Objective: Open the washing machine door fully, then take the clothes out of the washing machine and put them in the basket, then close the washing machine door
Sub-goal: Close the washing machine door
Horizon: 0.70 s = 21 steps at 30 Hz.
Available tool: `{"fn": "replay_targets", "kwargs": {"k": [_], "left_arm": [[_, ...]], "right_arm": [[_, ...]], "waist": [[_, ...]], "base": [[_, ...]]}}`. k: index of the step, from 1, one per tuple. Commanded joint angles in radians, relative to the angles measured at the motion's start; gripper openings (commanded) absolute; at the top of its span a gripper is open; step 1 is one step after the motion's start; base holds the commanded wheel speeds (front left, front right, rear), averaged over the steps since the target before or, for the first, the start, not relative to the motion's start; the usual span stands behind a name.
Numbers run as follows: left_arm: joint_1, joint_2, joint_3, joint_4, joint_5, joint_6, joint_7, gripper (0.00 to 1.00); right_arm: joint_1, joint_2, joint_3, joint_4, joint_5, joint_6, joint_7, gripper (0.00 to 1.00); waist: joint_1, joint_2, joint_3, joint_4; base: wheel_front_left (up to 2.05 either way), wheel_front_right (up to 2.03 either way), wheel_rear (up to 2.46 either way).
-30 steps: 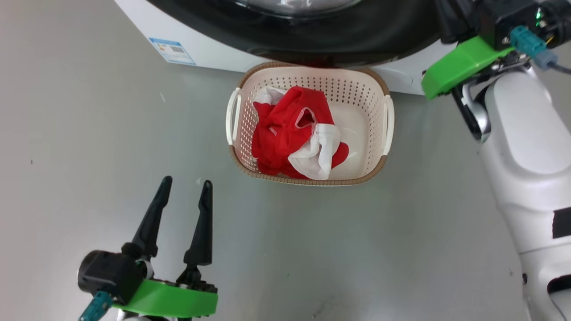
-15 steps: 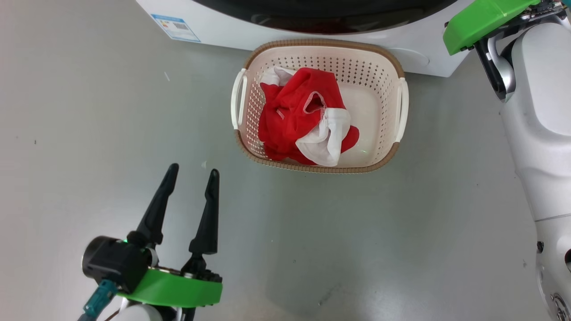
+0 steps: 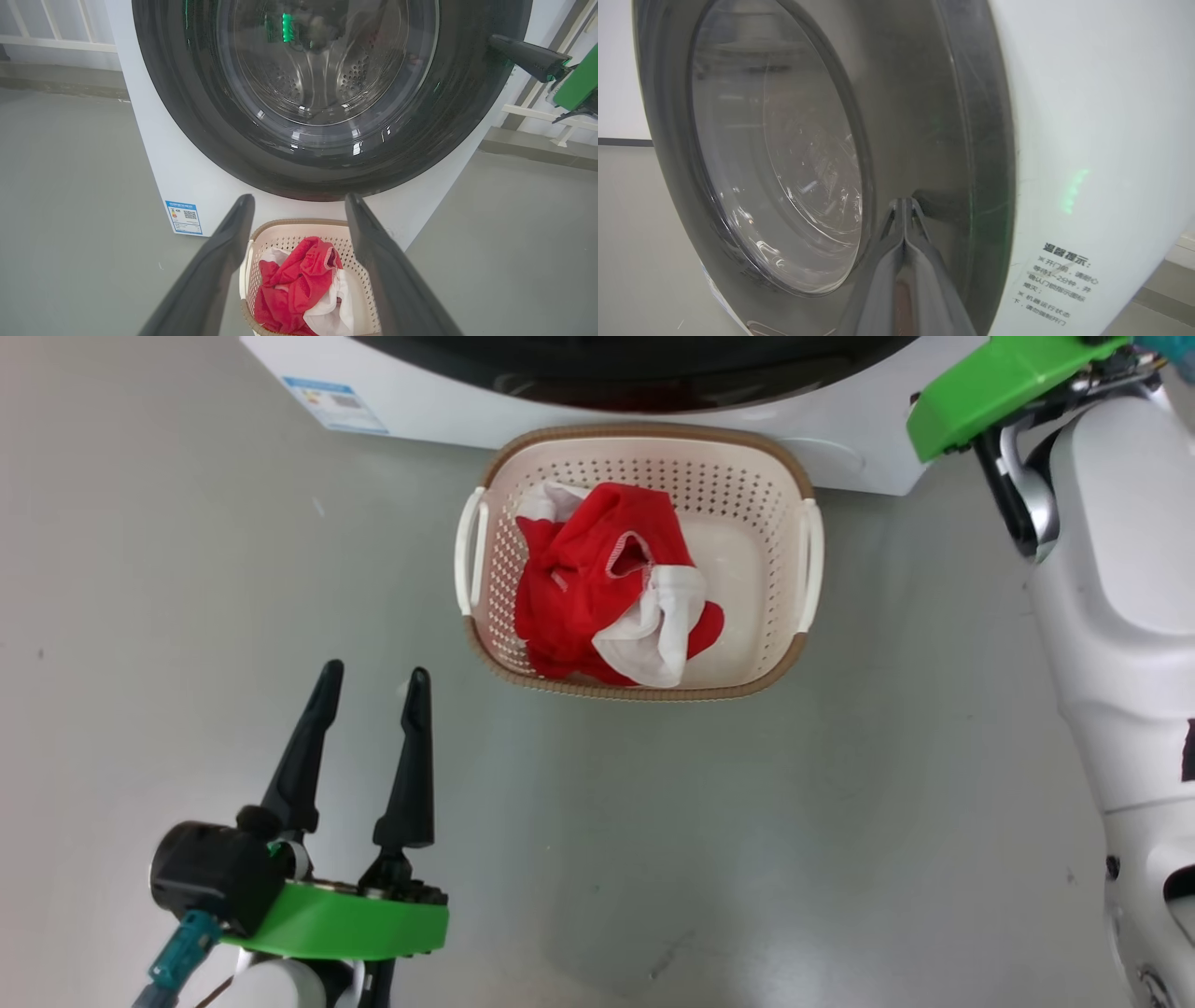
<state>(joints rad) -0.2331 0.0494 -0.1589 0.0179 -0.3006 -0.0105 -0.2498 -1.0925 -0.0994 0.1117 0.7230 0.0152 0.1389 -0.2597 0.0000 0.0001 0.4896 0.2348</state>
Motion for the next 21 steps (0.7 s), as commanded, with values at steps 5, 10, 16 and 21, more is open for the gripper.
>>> {"fn": "replay_targets", "kwargs": {"k": [5,10,16,21], "left_arm": [[-0.005,0.009,0.051,-0.02,-0.02,-0.01,-0.012,1.0],[-0.001,0.006,0.065,-0.012,-0.032,-0.009,-0.012,1.0],[0.007,0.004,0.093,-0.02,-0.049,-0.006,-0.012,1.0],[0.02,0.003,0.109,-0.029,-0.059,-0.004,-0.012,1.0]], "right_arm": [[0.073,0.034,0.038,-0.048,0.049,-0.008,-0.002,0.47],[0.146,0.042,0.054,-0.089,0.077,-0.008,-0.002,1.0],[0.244,0.047,0.059,-0.137,0.102,-0.008,-0.002,1.0],[0.322,0.049,0.046,-0.181,0.118,-0.008,-0.002,1.0]], "waist": [[0.0,-0.0001,-0.026,-0.036],[0.0,-0.0001,-0.05,-0.064],[0.0,-0.0001,-0.089,-0.102],[0.0,-0.0001,-0.125,-0.132]], "base": [[0.0,0.0,0.0],[0.0,0.0,0.0],[0.0,0.0,0.0],[0.0,0.0,0.0]]}}
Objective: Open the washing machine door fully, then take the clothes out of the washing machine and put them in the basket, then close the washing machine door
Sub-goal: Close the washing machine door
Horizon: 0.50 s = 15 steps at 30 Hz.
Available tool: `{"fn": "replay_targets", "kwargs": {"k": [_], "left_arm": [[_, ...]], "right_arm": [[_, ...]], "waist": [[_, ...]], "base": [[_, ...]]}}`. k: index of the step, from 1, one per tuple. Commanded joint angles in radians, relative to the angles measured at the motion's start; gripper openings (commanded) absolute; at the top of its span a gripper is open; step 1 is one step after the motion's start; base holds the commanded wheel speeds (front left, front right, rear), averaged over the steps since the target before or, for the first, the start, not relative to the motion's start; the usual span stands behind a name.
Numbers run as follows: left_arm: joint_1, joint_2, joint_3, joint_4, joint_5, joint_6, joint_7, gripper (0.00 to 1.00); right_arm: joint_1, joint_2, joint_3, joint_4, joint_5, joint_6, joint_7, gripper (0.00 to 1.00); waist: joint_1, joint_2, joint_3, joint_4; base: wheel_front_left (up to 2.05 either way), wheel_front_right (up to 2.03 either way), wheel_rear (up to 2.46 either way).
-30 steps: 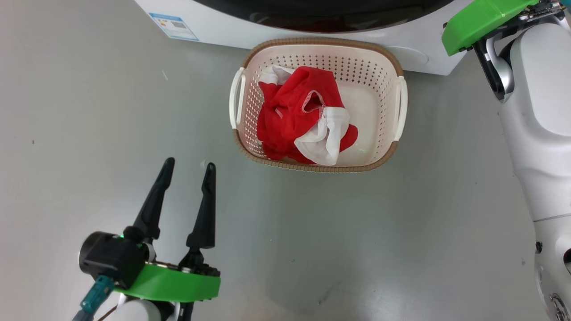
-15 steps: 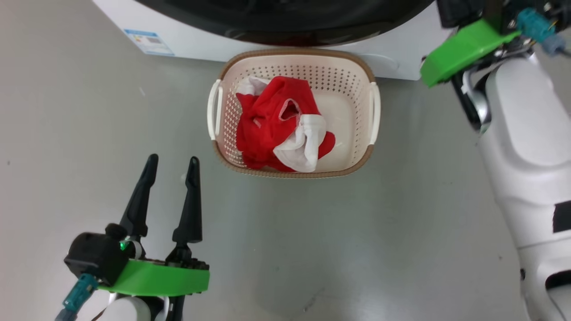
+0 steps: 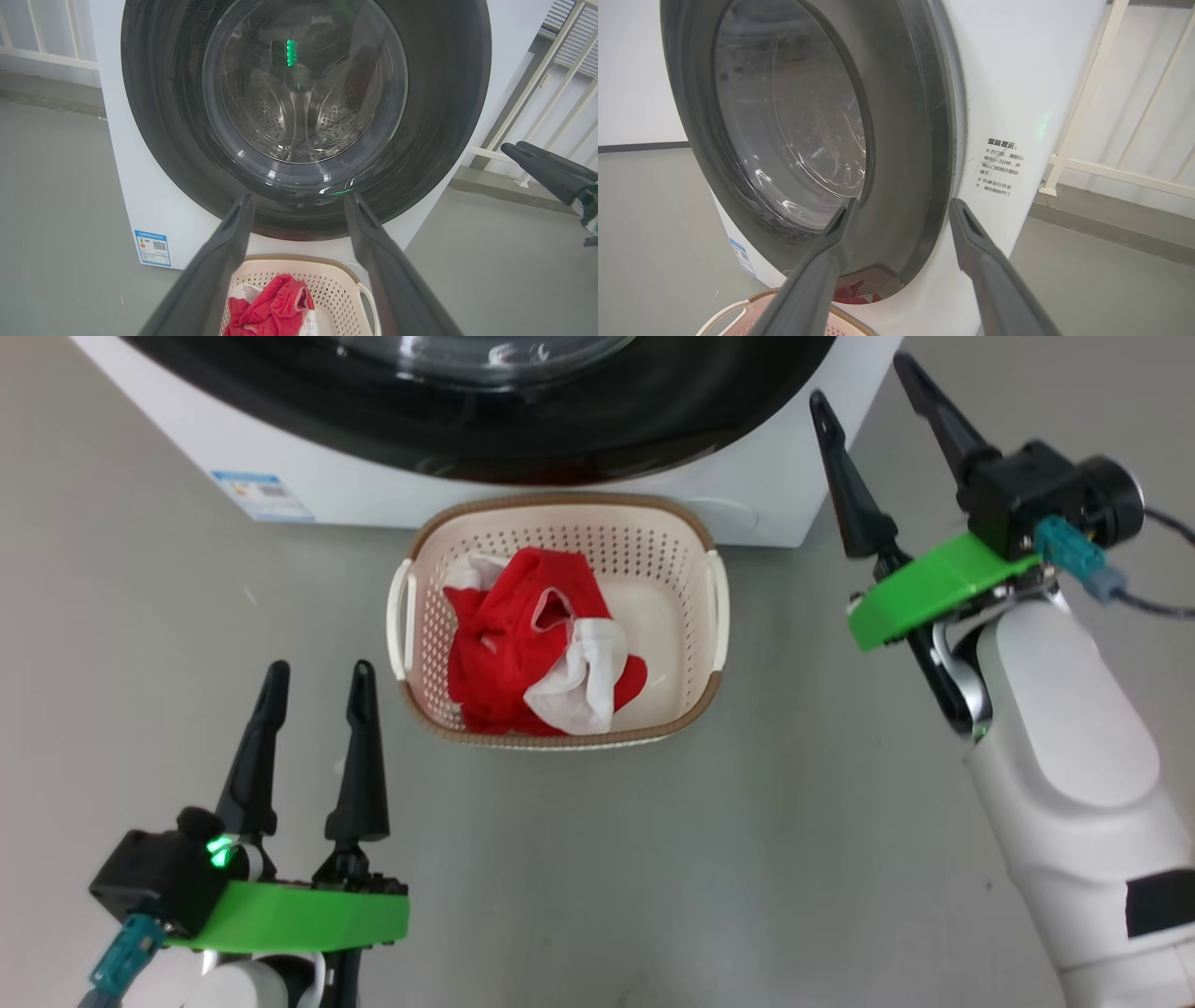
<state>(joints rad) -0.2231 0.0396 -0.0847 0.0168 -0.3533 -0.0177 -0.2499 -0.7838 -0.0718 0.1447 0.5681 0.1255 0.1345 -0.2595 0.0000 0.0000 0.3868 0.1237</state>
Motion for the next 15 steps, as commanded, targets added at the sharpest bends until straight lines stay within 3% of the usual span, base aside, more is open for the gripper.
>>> {"fn": "replay_targets", "kwargs": {"k": [1,15], "left_arm": [[0.015,0.012,0.038,-0.029,-0.007,0.005,-0.012,1.0],[0.09,0.011,0.067,-0.027,0.018,0.014,-0.012,1.0]], "right_arm": [[0.03,0.021,0.008,-0.036,0.01,-0.004,-0.002,1.0],[0.265,0.021,-0.118,-0.168,-0.055,-0.004,-0.002,1.0]], "waist": [[0.0,0.0,-0.031,-0.027],[0.0,0.0,-0.162,-0.093]], "base": [[0.0,0.0,0.0],[0.0,0.0,0.0]]}}
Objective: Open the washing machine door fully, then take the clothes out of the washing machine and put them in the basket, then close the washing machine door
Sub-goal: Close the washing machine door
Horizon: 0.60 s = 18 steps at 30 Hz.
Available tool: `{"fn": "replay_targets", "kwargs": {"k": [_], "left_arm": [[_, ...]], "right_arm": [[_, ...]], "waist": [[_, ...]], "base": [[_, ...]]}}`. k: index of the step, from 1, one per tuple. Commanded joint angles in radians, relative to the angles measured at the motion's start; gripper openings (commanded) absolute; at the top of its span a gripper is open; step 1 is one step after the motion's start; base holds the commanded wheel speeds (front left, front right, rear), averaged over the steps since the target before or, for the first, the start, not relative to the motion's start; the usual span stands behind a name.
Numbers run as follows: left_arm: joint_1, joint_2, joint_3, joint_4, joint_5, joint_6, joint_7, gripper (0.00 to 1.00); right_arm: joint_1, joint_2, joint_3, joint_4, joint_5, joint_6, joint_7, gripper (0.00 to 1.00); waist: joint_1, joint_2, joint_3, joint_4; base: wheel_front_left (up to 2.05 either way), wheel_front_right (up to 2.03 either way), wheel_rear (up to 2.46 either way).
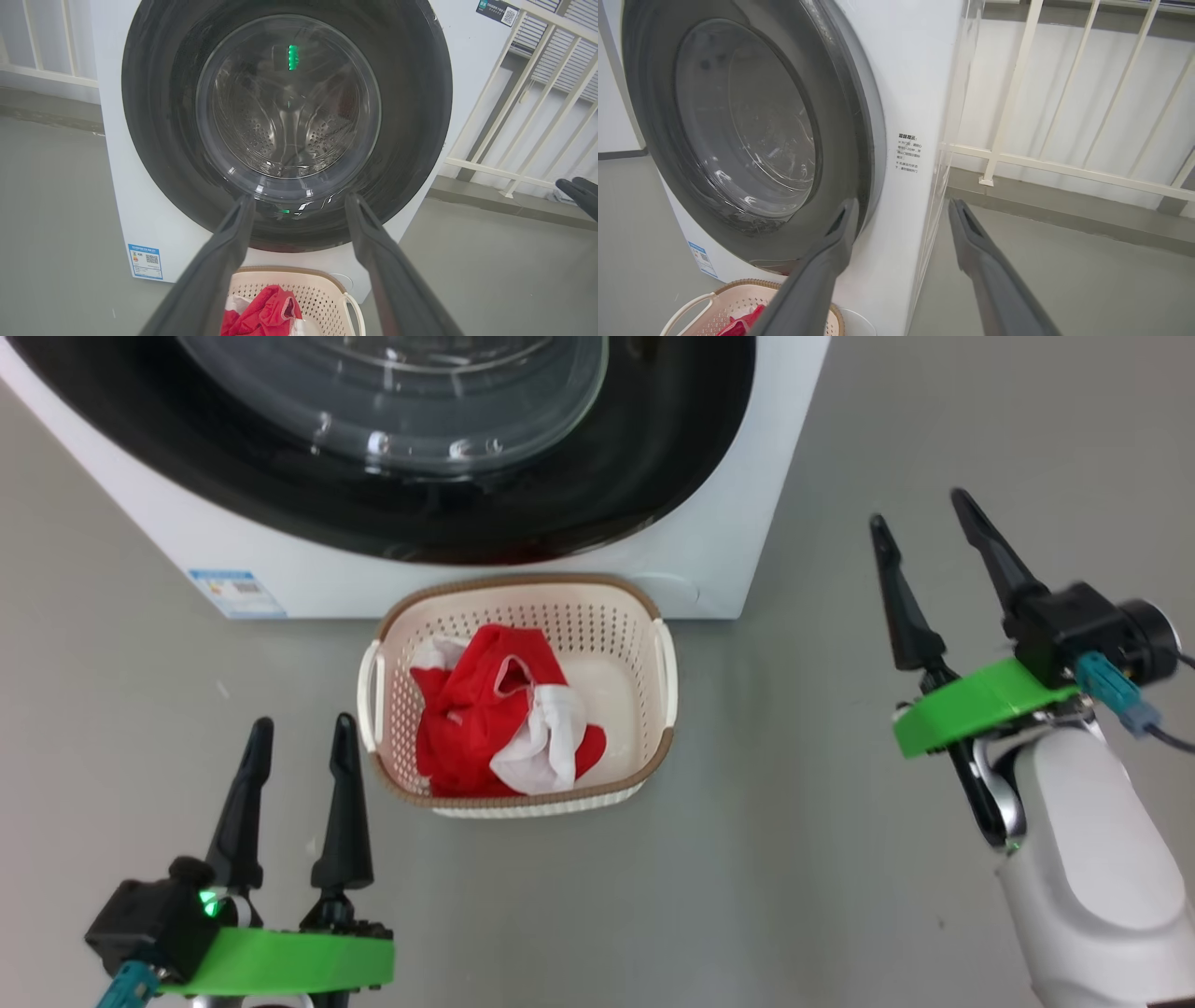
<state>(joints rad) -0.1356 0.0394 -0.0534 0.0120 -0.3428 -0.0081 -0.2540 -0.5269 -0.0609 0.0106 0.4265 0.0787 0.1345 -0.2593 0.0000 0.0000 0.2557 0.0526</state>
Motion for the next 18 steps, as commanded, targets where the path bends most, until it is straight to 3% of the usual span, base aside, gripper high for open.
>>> {"fn": "replay_targets", "kwargs": {"k": [1,18], "left_arm": [[0.008,0.011,0.04,-0.022,0.009,0.005,-0.008,1.0],[0.104,0.049,0.074,-0.069,0.077,0.017,-0.008,1.0]], "right_arm": [[0.024,0.011,0.004,-0.037,-0.011,-0.004,-0.002,1.0],[0.204,0.011,-0.066,-0.158,0.005,-0.004,-0.002,1.0]], "waist": [[0.0,0.0,-0.039,-0.024],[0.0,0.0,-0.149,-0.066]], "base": [[0.0,0.0,0.0],[0.0,0.0,0.0]]}}
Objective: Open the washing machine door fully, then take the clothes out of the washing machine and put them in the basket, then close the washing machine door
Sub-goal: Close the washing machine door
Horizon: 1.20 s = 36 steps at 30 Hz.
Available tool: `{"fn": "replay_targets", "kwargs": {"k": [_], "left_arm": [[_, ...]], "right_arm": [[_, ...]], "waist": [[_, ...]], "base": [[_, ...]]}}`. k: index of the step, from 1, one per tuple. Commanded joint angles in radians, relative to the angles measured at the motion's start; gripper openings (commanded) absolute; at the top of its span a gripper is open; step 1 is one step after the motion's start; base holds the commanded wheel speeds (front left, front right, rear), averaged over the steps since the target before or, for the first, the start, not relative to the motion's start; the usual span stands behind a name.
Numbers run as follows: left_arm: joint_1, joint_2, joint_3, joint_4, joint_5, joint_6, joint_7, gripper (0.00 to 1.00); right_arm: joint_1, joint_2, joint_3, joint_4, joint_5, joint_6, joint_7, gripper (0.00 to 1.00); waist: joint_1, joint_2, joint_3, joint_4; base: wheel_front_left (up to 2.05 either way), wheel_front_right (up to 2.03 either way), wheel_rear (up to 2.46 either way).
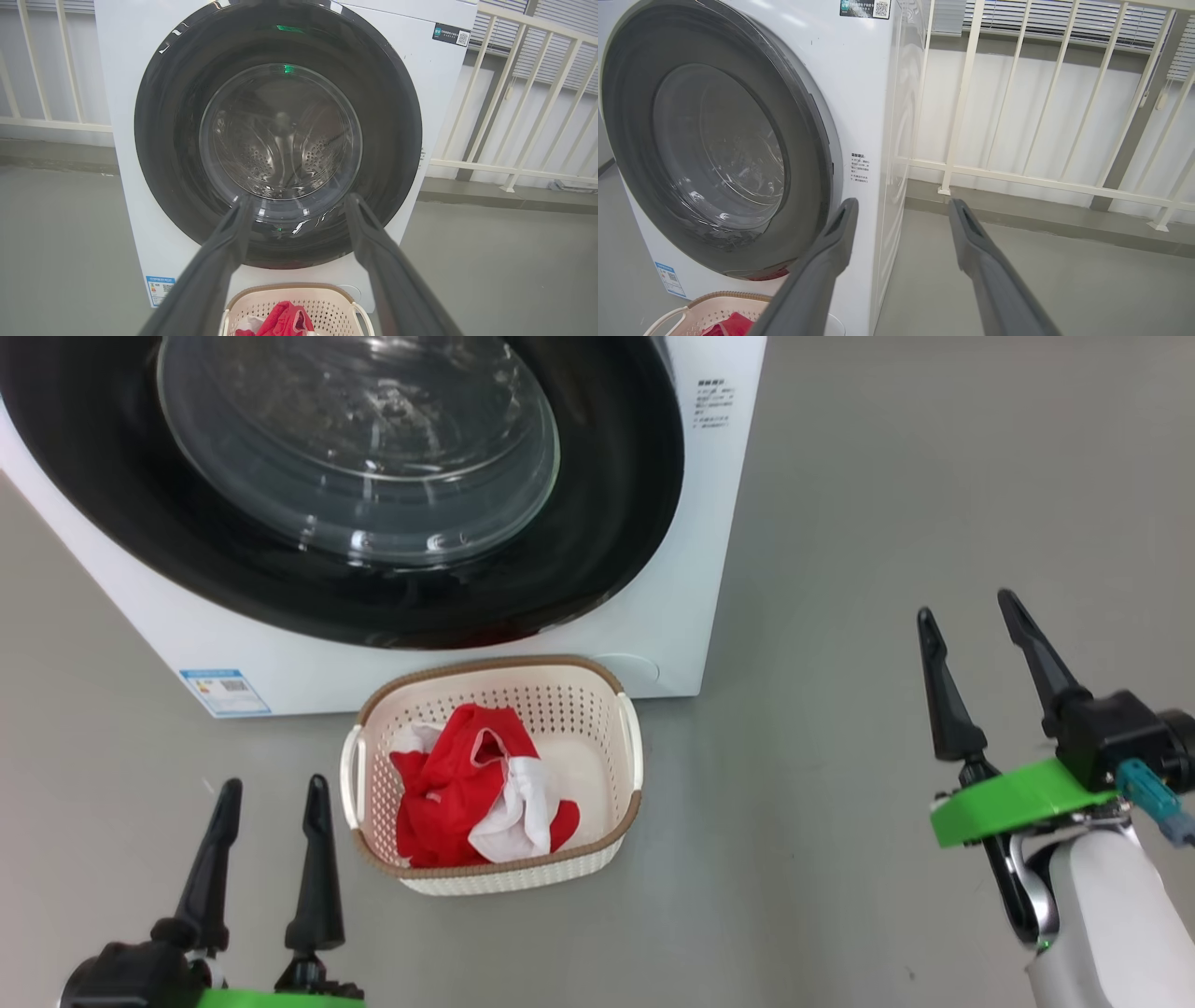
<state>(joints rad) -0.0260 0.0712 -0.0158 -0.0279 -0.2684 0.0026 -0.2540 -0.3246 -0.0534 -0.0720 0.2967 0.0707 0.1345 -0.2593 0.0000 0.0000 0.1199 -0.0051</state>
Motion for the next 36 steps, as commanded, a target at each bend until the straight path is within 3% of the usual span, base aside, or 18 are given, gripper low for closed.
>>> {"fn": "replay_targets", "kwargs": {"k": [1,15,36], "left_arm": [[0.0,0.017,0.039,-0.033,0.003,0.007,-0.008,1.0],[0.1,0.018,0.055,-0.036,0.035,0.035,-0.008,1.0],[0.142,0.0,0.087,-0.008,0.022,0.028,-0.008,1.0]], "right_arm": [[0.013,0.003,0.014,-0.034,0.018,-0.004,-0.002,1.0],[0.222,0.003,0.026,-0.092,0.061,-0.004,-0.002,1.0],[0.337,0.003,0.0,-0.204,0.061,-0.004,-0.002,1.0]], "waist": [[0.0,0.0,-0.019,-0.009],[0.0,0.0,-0.119,-0.014],[0.0,0.0,-0.147,-0.016]], "base": [[0.0,0.0,0.0],[0.0,0.0,0.0],[0.0,0.0,0.0]]}}
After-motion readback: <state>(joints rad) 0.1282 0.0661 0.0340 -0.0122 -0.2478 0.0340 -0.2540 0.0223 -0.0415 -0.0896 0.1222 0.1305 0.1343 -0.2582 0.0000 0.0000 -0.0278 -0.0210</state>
